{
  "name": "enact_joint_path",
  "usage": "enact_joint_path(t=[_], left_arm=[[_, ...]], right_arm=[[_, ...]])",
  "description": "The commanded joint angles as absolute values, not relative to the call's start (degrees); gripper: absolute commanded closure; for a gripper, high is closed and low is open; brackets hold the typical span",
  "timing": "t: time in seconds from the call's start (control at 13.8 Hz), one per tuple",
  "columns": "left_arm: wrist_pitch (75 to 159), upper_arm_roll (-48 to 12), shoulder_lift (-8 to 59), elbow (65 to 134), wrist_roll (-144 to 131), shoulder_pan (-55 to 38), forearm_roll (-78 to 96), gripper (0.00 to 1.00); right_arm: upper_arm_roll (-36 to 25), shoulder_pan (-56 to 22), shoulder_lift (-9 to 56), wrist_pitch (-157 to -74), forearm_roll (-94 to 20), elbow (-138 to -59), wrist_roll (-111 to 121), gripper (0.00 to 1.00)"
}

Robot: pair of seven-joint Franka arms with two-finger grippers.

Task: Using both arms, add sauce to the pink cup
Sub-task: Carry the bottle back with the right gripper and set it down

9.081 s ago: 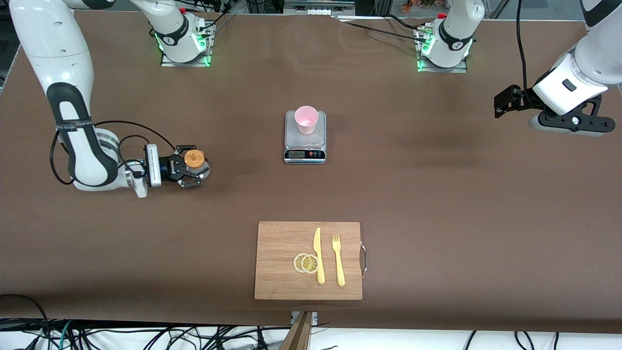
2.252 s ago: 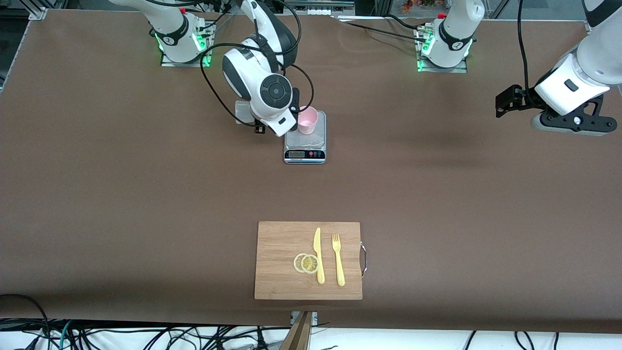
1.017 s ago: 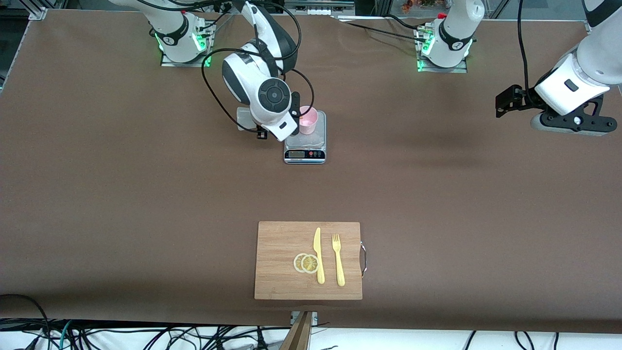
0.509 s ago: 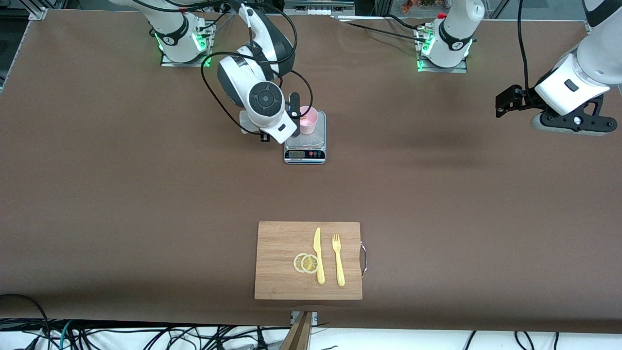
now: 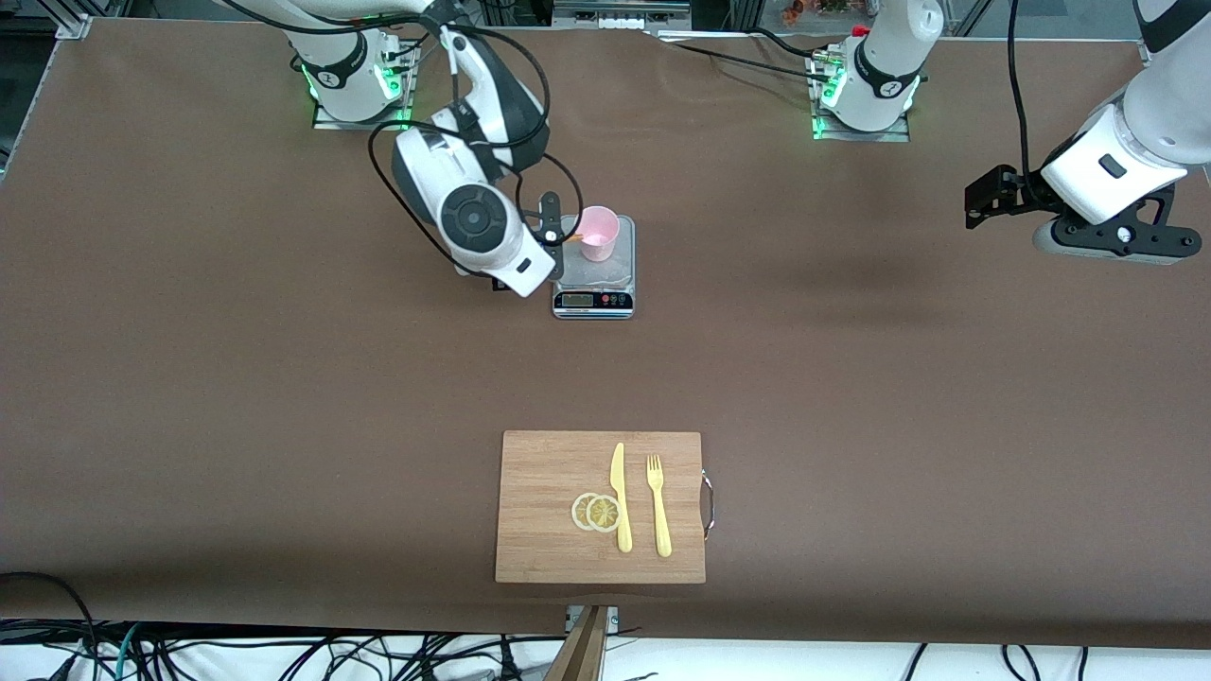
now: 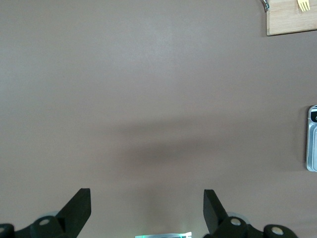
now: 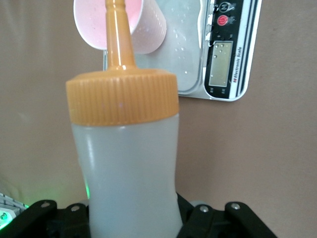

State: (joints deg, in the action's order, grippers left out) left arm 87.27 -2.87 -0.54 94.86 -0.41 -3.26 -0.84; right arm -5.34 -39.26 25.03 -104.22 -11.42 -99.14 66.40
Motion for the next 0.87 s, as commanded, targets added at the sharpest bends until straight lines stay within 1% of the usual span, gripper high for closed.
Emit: enact_joint_path(t=[0.0,0.15,0.29,0.58,0.8], left_arm=[[86.4,-2.6,-1.4,94.8,0.1,-3.3,-0.5,0.00],[86.4,-2.6,-1.4,94.8,0.0,-3.3,-0.5,0.00],[86.4,-2.6,-1.4,94.8,0.0,-3.3,-0.5,0.00],[86.4,-2.6,-1.4,94.8,0.0,-3.3,-0.5,0.00],[86.4,-2.6,-1.4,94.8,0.0,-3.3,-0.5,0.00]], right_arm=[[-6.0,-35.7,24.3,-103.6,-15.2,-98.9,73.7,1.00],[-6.1,-32.6,24.3,-103.2,-18.1,-98.9,78.5,1.00],[-6.1,-27.6,24.3,-102.5,-21.3,-99.1,85.7,1.00],[-6.1,-19.3,24.9,-99.2,-29.4,-99.5,98.3,1.00],[-6.0,-13.3,26.4,-95.1,-36.1,-99.7,107.0,1.00]])
